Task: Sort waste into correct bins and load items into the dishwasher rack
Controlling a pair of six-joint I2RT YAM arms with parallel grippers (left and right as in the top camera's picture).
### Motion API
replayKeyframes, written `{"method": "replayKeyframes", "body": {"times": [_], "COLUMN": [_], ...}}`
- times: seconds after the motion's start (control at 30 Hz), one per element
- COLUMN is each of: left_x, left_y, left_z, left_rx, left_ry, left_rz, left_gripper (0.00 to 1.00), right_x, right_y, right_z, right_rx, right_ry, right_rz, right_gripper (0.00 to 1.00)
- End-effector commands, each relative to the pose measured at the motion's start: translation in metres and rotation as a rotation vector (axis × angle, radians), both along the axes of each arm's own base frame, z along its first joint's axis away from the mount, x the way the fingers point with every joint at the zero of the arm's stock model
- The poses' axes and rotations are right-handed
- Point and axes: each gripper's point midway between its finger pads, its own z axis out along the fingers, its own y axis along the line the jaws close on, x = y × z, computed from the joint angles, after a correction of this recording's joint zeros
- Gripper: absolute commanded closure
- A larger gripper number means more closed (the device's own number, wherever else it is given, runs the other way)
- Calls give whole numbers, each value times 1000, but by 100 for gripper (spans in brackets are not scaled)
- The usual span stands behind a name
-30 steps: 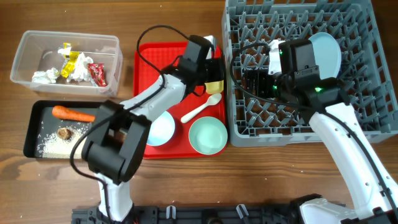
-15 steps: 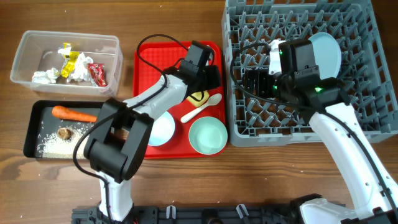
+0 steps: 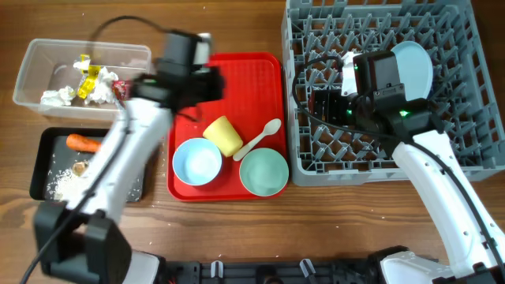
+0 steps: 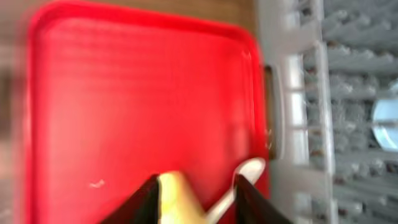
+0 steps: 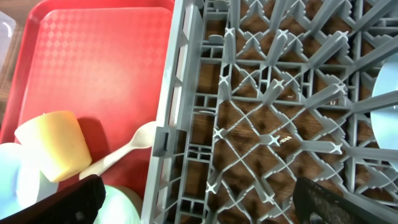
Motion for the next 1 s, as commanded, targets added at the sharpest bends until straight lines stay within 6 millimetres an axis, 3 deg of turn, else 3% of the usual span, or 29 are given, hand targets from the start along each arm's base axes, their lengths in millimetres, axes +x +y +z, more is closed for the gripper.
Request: {"method": "replayKeyframes", "body": {"times": [0.0, 0.1, 0.2, 0.43, 0.57, 0.8, 0.97], "left_x": [-20, -40, -38, -40, -35, -55, -64], "left_y": [38, 55, 63, 16, 1, -9, -4], "left_z": [6, -3, -23, -72, -88, -110, -112], "left_rx": [-196, -339, -378, -296, -208, -159, -154], "left_ry": [71, 105, 99, 6, -9, 113, 168], "left_rz": [-135, -270, -341, -723, -796, -837, -831], "left_gripper": [53, 48, 45, 36, 34, 36, 49], "right_x": [-1, -3, -4, -9, -11, -11, -11], "right_y": [-4, -4, -5, -6, -6, -7, -7], "right_z": [-7, -8, -9, -12, -13, -14, -14], "right_rx": [-11, -14, -14, -16, -18, -19, -19], "right_ry": [22, 31, 36, 62, 70, 72, 72], "right_rz": [-16, -17, -17, -26, -26, -26, -26], "right_gripper": [0, 0, 0, 0, 0, 0, 0]}}
